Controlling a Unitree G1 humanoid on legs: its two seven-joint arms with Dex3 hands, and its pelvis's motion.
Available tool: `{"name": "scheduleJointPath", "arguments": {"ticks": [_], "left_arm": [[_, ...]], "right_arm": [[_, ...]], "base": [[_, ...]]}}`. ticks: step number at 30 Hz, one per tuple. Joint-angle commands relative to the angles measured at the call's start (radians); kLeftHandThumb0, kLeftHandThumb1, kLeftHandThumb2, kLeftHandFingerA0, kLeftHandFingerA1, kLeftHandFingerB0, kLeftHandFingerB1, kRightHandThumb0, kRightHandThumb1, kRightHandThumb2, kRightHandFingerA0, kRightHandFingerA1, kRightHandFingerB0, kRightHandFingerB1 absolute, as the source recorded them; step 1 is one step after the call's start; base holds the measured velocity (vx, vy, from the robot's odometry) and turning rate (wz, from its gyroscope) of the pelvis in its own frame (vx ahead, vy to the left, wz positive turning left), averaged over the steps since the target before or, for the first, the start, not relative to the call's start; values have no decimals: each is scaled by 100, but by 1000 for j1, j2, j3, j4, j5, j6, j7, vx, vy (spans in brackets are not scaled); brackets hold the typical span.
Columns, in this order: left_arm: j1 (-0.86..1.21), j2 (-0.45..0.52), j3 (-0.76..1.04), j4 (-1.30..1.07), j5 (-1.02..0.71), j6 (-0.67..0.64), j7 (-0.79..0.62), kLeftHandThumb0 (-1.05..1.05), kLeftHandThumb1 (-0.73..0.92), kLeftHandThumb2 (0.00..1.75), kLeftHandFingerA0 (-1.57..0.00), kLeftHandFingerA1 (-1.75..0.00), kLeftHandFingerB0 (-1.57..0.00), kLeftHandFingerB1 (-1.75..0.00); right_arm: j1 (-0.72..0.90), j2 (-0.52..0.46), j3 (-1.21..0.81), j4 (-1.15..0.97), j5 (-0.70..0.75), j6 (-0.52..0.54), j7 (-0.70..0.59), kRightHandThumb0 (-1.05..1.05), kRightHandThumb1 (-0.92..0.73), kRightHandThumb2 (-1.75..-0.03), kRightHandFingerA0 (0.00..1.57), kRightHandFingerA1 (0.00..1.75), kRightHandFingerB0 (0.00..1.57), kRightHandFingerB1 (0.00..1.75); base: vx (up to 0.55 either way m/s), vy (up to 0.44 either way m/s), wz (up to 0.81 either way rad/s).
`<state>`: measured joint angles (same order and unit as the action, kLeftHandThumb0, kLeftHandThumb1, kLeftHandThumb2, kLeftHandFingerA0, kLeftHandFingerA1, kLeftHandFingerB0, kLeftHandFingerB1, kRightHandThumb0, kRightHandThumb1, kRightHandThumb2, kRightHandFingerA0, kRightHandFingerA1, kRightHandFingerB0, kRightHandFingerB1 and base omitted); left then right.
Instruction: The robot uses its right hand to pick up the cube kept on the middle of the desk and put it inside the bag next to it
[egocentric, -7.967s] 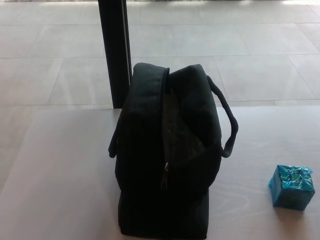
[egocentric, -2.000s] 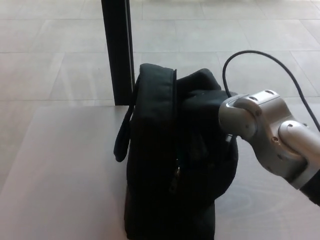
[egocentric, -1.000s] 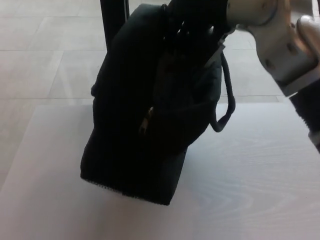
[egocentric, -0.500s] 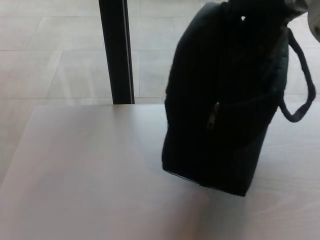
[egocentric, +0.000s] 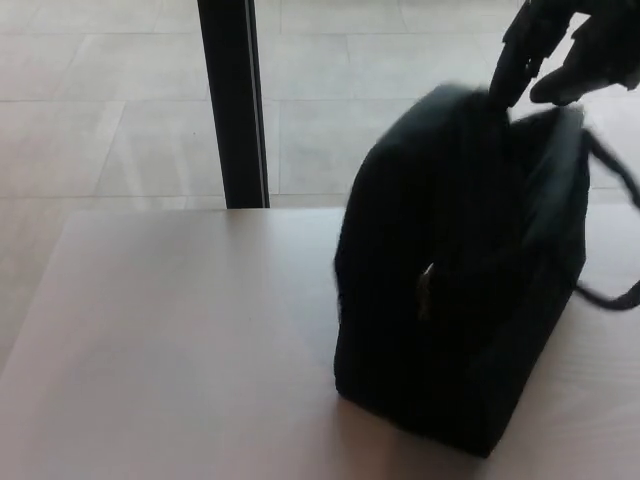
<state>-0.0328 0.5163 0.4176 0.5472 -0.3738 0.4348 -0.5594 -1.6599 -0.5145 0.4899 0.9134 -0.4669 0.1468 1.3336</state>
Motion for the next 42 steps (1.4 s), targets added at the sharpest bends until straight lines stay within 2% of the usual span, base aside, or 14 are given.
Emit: {"name": "scheduleJointPath", "arguments": {"ticks": [1,2,4,7,8,9,14,20,24,28,29,33,35,42], "left_arm": [[14,45,25,-20,-4,2,-5,-58,25,104,-10,-63,-1,-58],[11,46,26,-21,-4,6,-2,-57,23,103,-11,-64,-2,-59],[6,46,30,-25,-5,14,7,-56,20,101,-12,-64,-4,-59],[2,50,28,-17,-6,14,-5,-59,20,101,-8,-63,0,-58],[4,50,29,-20,-10,14,-13,-59,20,101,-8,-63,0,-58],[10,42,26,-30,-10,17,-10,-59,19,101,-8,-63,0,-58],[36,42,38,-48,-10,22,-6,-58,22,102,-9,-63,-1,-59],[32,38,44,-36,-15,29,-1,-58,22,102,-7,-62,0,-58],[31,37,52,-33,-21,33,0,-58,25,104,-8,-63,0,-58],[28,37,49,-35,-19,27,0,-58,26,105,-8,-63,0,-58],[29,35,49,-43,-20,34,1,-58,27,106,-7,-63,0,-58],[25,36,48,-43,-18,36,6,-58,23,103,-7,-63,0,-58],[28,35,48,-45,-19,28,1,-58,28,107,-6,-62,0,-58],[23,38,48,-32,-17,20,-4,-58,19,101,-8,-63,0,-59]], "right_arm": [[-99,-104,-20,-41,-13,-158,17,-90,-60,-100,52,60,33,46],[-75,-125,-16,-99,-33,-195,-30,-80,-72,-63,62,49,45,35],[17,-182,-35,-265,-48,-300,-143,-76,-72,-62,65,55,47,39],[72,-187,-78,-317,15,-232,-89,-75,-72,-62,58,54,49,40],[34,-164,-86,-226,53,-116,31,-78,-72,-62,57,57,42,38],[16,-185,-104,-160,64,-121,47,-76,-66,-61,51,54,42,34],[27,-241,-194,-147,95,-66,27,-71,-67,-61,44,52,35,33],[123,-441,-426,-161,182,8,-70,-67,-69,-60,44,47,32,31],[381,-573,-659,-247,266,8,-168,-61,-72,-62,40,43,28,30],[668,-608,-901,-358,289,-4,-244,-62,-75,-63,40,41,29,30],[803,-576,-1046,-442,277,55,-266,-68,-73,-63,39,43,28,30],[1028,-453,-1321,-567,265,159,-281,-71,-73,-62,37,49,29,32],[1277,-276,-1512,-603,265,19,-414,-75,-71,-62,45,57,36,39],[1568,14,-1567,-683,281,-53,-575,-69,-74,-63,36,51,29,32]], "base": [[0,0,0],[0,0,0],[0,0,0],[0,0,0],[0,0,0],[0,0,0],[0,0,0],[0,0,0],[0,0,0],[0,0,0],[0,0,0],[0,0,0],[0,0,0],[0,0,0]]}}
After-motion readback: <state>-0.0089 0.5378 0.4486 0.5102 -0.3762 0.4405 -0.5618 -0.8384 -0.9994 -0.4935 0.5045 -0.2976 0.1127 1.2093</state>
